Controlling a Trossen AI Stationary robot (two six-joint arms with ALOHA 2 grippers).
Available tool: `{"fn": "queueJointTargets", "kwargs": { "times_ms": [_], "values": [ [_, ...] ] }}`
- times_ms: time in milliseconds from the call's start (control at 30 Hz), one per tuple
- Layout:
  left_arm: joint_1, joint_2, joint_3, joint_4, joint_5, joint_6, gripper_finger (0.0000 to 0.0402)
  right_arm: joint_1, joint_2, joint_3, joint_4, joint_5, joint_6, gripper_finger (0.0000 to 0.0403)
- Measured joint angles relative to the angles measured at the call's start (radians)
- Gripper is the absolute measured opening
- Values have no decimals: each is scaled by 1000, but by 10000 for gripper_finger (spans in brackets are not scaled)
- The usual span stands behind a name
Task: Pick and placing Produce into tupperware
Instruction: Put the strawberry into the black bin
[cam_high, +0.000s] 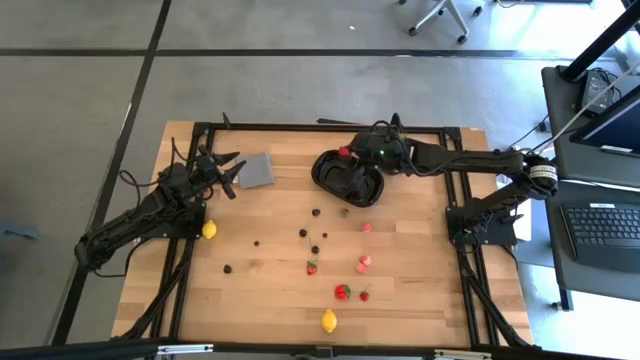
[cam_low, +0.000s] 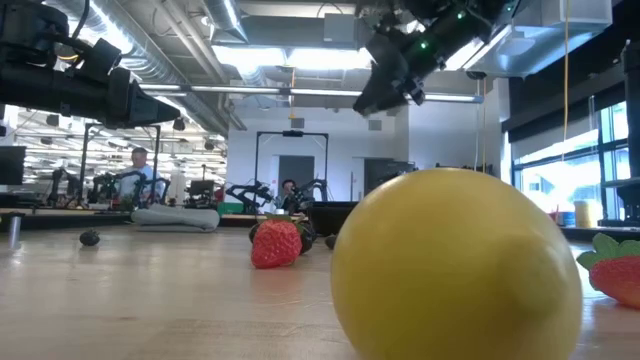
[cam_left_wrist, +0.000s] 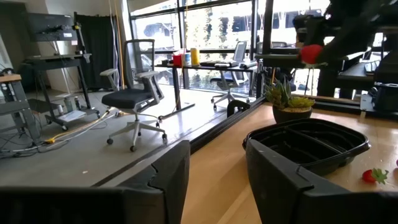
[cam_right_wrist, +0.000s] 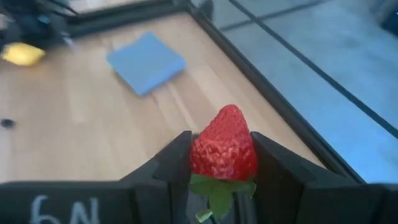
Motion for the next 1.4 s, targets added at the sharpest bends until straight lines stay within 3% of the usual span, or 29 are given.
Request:
{"fn": "queueJointTargets", "kwargs": {
  "times_ms": [300, 767, 1400],
  "values": [
    [0, 0, 0, 0, 0, 0, 154, -59, 40, 2, -39, -2, 5, 151],
    [0, 0, 0, 0, -7, 0, 142, -66, 287, 2, 24, -3, -11, 151],
    [0, 0, 0, 2, -22, 0, 141, -65, 293, 2, 14, -30, 59, 151]
  ]
}}
